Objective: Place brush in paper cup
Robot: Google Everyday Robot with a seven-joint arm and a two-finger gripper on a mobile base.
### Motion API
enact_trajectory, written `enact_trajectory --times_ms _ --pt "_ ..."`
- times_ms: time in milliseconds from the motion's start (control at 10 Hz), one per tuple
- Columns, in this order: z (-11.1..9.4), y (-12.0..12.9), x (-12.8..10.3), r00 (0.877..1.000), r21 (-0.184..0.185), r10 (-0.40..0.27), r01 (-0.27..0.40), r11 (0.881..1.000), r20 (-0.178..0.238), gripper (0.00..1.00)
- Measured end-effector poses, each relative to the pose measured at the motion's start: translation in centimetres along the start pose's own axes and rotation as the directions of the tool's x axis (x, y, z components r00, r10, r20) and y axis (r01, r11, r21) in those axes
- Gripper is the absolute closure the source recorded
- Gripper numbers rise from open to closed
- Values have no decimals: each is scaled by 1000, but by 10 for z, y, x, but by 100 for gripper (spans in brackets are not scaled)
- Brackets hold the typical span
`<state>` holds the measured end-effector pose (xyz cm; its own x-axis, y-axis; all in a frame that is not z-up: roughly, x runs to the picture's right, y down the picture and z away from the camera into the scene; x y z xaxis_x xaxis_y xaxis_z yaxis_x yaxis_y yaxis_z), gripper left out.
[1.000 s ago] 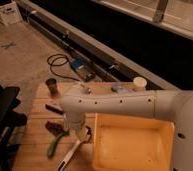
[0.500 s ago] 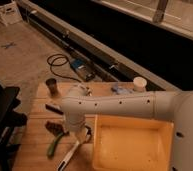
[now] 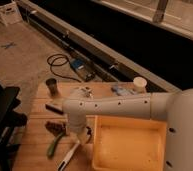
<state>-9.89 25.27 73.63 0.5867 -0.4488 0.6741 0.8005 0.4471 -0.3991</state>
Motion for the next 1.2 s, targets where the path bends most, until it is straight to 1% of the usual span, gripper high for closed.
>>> enact_trajectory --times_ms 200,400,600,800,900,1000,1100,1200 --pt "18 2 2 999 -13 16 -15 1000 32 35" --pt "29 3 2 998 -20 27 -26 999 54 35" --pt "46 6 4 996 -31 44 -41 999 84 35" --pt "53 11 9 993 -43 68 -65 997 94 36" --pt "54 11 9 993 -43 71 -67 997 92 44" --pt "52 11 10 994 -45 69 -65 997 89 54" --pt "51 11 10 994 -46 67 -63 997 86 62" --pt "50 12 10 994 -43 66 -63 997 82 74"
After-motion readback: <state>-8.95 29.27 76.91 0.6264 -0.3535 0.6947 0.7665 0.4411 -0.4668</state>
